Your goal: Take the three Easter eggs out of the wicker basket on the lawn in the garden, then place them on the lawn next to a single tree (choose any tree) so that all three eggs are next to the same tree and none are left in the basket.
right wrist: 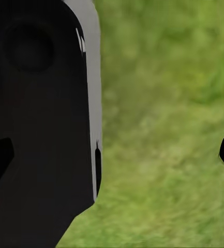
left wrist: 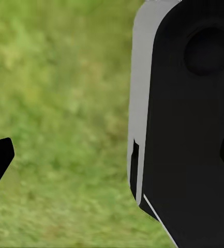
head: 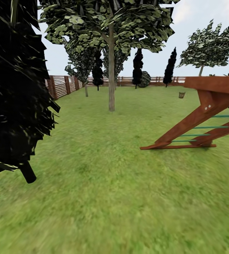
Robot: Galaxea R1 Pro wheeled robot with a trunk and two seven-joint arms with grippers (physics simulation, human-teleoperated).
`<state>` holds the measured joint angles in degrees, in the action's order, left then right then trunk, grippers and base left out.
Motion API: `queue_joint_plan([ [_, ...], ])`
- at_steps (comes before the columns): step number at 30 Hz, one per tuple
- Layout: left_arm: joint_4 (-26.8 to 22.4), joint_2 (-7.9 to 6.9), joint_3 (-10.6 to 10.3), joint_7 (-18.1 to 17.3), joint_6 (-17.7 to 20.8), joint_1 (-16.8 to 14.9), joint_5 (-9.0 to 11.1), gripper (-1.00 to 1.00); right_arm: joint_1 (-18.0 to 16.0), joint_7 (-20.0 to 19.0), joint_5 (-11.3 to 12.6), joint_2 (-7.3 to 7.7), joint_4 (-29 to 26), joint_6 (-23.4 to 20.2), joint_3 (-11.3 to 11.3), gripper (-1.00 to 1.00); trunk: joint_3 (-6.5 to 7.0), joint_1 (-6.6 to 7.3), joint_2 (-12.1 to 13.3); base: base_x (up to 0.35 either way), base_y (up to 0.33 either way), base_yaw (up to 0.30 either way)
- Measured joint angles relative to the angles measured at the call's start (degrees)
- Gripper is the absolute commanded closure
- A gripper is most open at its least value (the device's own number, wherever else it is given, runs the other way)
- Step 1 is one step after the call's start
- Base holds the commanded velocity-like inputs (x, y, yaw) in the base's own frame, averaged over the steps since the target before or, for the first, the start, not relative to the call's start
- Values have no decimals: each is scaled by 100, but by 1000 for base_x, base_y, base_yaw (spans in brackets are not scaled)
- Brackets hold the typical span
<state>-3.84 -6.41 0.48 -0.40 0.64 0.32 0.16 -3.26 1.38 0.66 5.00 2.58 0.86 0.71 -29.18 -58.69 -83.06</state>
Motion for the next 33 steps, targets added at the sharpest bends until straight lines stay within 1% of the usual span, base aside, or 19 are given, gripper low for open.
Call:
queue_joint_plan([
  [7, 0, 0, 0, 0, 0, 0, 0, -100, 0, 0, 5, 1, 0, -3, -15, -100, 42, 0, 0, 328, 0, 160],
  [13, 0, 0, 0, 0, 0, 0, 0, -100, 0, -3, -7, 0, 0, -1, 6, -100, 53, 0, 0, 328, 0, 25],
  [17, 0, 0, 0, 0, 0, 0, 0, -100, 0, -5, -6, -6, 2, 7, 3, -100, 54, 0, 0, 329, 0, -191],
  [27, 0, 0, 0, 0, 1, 0, 0, -100, 1, -6, -2, -7, 8, 10, -8, -100, 54, 0, 0, 329, 0, -289],
  [33, 0, 0, 0, 0, 0, 0, 0, -100, 0, -3, -6, -8, 9, 4, -8, -100, 54, 0, 0, 329, 0, -88],
])
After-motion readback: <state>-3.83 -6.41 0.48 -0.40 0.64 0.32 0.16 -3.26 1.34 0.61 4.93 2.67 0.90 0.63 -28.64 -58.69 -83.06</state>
